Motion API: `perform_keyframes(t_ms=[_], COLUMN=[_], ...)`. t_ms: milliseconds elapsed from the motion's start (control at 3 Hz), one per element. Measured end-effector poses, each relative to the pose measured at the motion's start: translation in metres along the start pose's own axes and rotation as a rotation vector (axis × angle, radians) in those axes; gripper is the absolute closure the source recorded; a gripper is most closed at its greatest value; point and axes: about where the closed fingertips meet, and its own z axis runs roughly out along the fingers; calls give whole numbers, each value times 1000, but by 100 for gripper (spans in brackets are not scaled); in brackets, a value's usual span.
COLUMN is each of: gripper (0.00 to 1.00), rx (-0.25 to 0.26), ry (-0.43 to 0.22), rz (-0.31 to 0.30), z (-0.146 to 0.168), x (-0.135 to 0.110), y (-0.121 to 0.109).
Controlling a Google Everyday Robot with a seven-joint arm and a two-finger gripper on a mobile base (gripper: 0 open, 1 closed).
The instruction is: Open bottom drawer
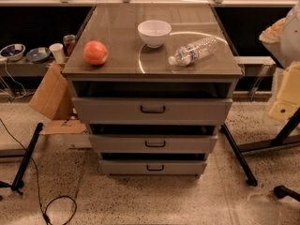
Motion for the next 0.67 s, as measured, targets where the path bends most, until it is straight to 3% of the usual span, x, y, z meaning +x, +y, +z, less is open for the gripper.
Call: perform_keyframes(t_ms=[333,667], gripper=[0,0], rx=[2,-11], ry=[-29,-110], rz=[-60,-204], z=[19,77], x=[-3,-25], y=[9,34])
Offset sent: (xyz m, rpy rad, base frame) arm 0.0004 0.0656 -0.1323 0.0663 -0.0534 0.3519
